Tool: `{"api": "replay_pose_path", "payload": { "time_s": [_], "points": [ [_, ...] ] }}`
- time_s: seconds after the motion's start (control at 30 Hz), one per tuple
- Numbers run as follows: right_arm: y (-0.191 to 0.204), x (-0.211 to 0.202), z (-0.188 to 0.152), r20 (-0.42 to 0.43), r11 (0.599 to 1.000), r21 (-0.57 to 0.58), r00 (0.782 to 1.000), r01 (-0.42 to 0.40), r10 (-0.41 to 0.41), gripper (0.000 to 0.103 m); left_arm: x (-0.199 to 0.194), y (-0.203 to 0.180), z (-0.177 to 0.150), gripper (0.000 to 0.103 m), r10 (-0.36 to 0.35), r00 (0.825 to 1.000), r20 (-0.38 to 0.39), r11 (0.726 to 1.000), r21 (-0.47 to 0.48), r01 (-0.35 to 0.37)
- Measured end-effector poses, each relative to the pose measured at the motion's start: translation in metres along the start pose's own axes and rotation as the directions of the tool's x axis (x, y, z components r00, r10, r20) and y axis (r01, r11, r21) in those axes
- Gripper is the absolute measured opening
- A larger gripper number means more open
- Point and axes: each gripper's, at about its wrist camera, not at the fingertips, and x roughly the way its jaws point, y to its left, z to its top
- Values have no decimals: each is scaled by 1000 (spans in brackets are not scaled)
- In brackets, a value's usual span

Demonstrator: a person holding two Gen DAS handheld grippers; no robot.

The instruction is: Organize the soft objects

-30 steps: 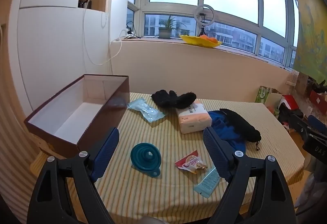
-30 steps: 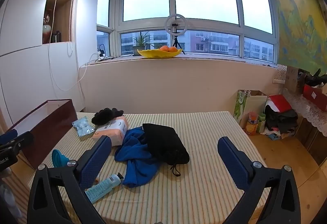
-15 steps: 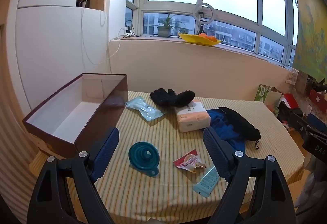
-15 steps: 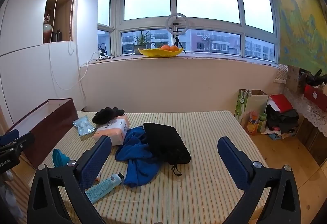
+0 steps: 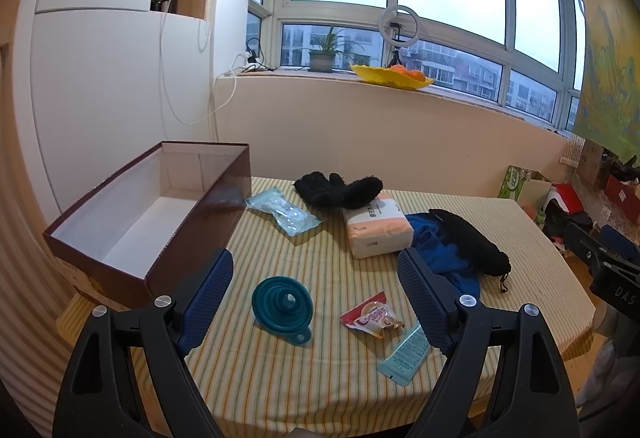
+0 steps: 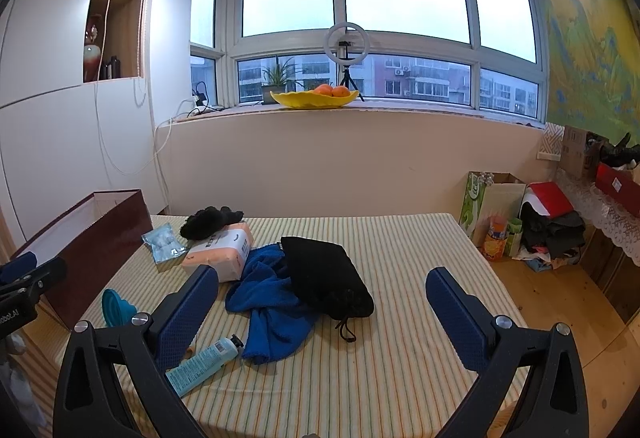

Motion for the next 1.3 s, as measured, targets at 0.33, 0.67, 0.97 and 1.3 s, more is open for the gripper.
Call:
{"api": "replay_pose_path", "payload": {
  "time_s": [0.33,0.67,0.97,1.3],
  "points": [
    [1,2,0,-4,1000,-2,1000,1,-1,102,0,3,0,84,-1,1000,-3,1000,-6,1],
    [1,3,0,-5,1000,-2,1000,1,-1,102,0,2,0,84,0,1000,-5,1000,-6,0],
    [2,3,-1,-8,1000,-3,1000,-1,1,102,0,3,1,84,-1,1000,-6,1000,-5,1],
    [3,6,-5,-21,1000,-1,1000,-1,1,102,0,3,1,84,-1,1000,-7,1000,-6,1]
  ]
}}
